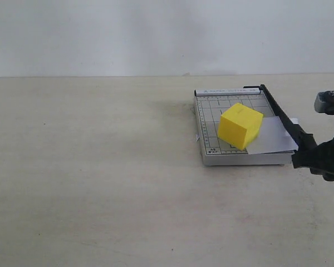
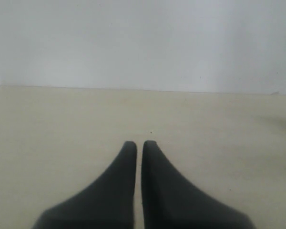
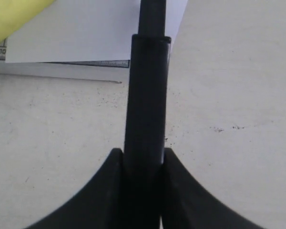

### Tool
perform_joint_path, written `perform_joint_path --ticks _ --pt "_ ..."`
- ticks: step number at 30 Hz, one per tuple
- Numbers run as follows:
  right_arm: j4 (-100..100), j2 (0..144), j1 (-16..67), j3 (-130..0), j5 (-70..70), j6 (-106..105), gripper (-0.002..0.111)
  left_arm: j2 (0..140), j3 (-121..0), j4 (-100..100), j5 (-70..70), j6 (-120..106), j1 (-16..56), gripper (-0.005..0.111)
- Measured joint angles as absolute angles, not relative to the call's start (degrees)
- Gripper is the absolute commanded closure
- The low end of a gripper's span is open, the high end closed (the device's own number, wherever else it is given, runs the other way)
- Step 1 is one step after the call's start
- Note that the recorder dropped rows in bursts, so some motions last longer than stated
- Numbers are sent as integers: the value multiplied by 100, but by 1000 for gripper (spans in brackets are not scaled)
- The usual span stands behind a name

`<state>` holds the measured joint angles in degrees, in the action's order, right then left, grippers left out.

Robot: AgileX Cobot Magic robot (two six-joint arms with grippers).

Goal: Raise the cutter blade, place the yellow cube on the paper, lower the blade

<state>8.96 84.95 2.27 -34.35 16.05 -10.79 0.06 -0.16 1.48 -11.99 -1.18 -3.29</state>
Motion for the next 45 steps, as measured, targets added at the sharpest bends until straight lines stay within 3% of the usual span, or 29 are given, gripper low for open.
perform_joint_path --ticks 18,20,21,23,30,34,42,45 --pt "1026 8954 227 -3410 1429 -1029 100 6 -16 148 -1199 -118 -329 102" --pt "1097 8954 227 -3398 1404 -1029 82 6 -16 148 -1199 -118 -329 102" --pt "1097 8954 227 -3390 1395 -1029 64 6 -16 148 -1199 -118 -329 102" --pt "1069 8954 227 -3292 1819 -1052 46 6 -16 148 -1199 -118 -329 102" --pt "1033 8539 202 -4105 2364 -1178 46 6 -16 148 -1199 -118 -329 102" --pt "1033 7863 202 -4599 2373 -1250 57 6 -16 148 -1199 -118 -329 102" --pt "2988 5810 202 -4069 1607 -3240 108 6 -16 148 -1199 -118 -329 102" --pt "4121 4791 202 -3572 1377 -4217 108 6 -16 148 -1199 -118 -329 102"
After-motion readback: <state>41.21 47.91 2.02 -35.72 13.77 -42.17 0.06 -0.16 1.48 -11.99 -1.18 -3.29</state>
